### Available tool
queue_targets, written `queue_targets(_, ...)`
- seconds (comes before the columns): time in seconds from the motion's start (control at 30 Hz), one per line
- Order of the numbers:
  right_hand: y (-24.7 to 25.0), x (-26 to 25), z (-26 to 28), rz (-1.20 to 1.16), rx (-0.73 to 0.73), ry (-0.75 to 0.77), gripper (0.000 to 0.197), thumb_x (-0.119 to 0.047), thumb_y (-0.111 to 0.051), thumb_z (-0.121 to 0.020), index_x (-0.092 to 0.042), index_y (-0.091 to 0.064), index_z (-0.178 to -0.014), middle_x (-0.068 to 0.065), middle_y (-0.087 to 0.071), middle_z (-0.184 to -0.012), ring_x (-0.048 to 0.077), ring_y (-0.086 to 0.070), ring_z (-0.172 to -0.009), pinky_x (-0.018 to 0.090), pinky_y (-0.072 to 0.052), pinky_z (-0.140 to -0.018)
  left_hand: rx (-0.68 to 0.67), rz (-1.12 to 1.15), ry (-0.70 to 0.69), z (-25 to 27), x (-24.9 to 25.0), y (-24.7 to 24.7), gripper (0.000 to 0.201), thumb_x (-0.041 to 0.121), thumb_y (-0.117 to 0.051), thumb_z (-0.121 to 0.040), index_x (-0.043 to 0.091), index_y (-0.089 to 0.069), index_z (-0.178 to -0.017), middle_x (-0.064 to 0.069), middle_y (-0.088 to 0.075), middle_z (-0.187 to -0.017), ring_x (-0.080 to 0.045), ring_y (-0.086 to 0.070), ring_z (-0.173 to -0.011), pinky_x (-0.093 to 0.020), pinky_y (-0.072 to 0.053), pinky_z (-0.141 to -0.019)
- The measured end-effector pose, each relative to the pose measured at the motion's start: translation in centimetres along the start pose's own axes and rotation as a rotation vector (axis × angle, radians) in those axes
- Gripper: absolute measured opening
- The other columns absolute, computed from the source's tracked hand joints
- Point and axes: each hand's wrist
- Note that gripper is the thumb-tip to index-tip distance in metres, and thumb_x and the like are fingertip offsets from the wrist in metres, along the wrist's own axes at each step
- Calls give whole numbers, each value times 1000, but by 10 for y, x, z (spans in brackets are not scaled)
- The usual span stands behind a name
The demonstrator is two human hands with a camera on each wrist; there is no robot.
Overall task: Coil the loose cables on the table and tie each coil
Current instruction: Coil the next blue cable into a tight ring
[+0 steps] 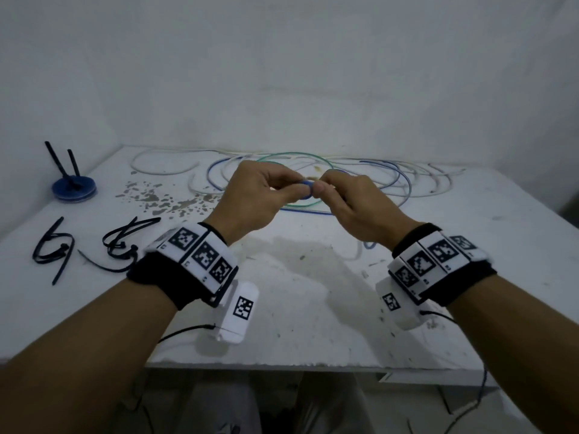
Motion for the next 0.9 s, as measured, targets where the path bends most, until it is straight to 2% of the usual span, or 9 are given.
queue_targets(0.13,-18,-13,7,-103,145,-22,30,-36,-32,-106,-17,-48,-89,-2,-53,-62,17,-49,-56,38,-38,-55,83,252,26,-4,4,-15,9,9,-74,-84,16,-75,-89,11,-69,-74,0,-59,-63,-15,-46,-64)
queue_targets(0.27,-39,-27,1,-324,424,-91,32,-28,-29,-106,-15,-49,-84,-11,-48,-63,8,-46,-57,30,-37,-56,69,524,149,0,4,-26,13,12,-67,-87,9,-74,-98,2,-75,-80,-10,-66,-73,-23,-53,-71)
queue_targets(0.33,-39,-30,-5,-325,465,-116,34,-25,-31,-105,-12,-52,-82,-11,-49,-63,6,-46,-57,23,-36,-56,48,636,210,1,3,-23,23,13,-68,-83,5,-72,-104,-5,-77,-89,-15,-72,-82,-22,-56,-75)
queue_targets(0.43,-27,-23,-8,-80,294,-17,29,-27,-34,-104,-17,-55,-86,-7,-52,-63,13,-48,-57,27,-32,-56,-35,423,206,2,4,1,27,8,-74,-80,0,-73,-105,-12,-77,-92,-22,-75,-85,-23,-57,-73)
queue_targets(0.57,-11,-17,-14,211,7,96,27,-30,-38,-104,-22,-48,-80,-6,-47,-60,20,-45,-56,33,-29,-53,-205,-60,139,1,12,27,13,5,-76,-82,6,-77,-95,-5,-76,-74,-13,-72,-68,-21,-57,-64)
queue_targets(0.63,-13,-23,-16,49,93,67,30,-28,-42,-103,-18,-47,-75,-5,-48,-61,19,-47,-59,34,-34,-56,-167,52,125,-1,14,26,12,1,-73,-84,3,-75,-95,-7,-76,-77,-15,-73,-69,-21,-56,-66)
queue_targets(0.77,-33,-49,-21,-605,528,-96,33,-24,-47,-103,-4,-57,-78,0,-54,-66,19,-52,-63,34,-44,-61,62,641,202,-1,13,0,13,-1,-63,-88,-1,-70,-100,-9,-76,-88,-20,-74,-81,-22,-57,-73)
queue_targets(0.83,-37,-55,-23,-626,553,-113,35,-21,-42,-105,0,-56,-82,-1,-51,-68,11,-47,-63,28,-40,-62,114,771,252,1,10,-6,13,0,-61,-90,2,-70,-99,-4,-77,-86,-16,-73,-81,-19,-56,-72)
queue_targets(0.9,-33,-47,-23,-467,456,-68,33,-19,-42,-105,-5,-53,-78,-6,-48,-65,5,-42,-60,22,-36,-60,55,623,240,3,7,4,13,1,-64,-88,3,-71,-98,-3,-77,-84,-17,-73,-80,-20,-56,-72)
Point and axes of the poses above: each hand's wrist, its own z-axis away from the middle knuckle, its own y-axis out of the back of the hand, x = y × z
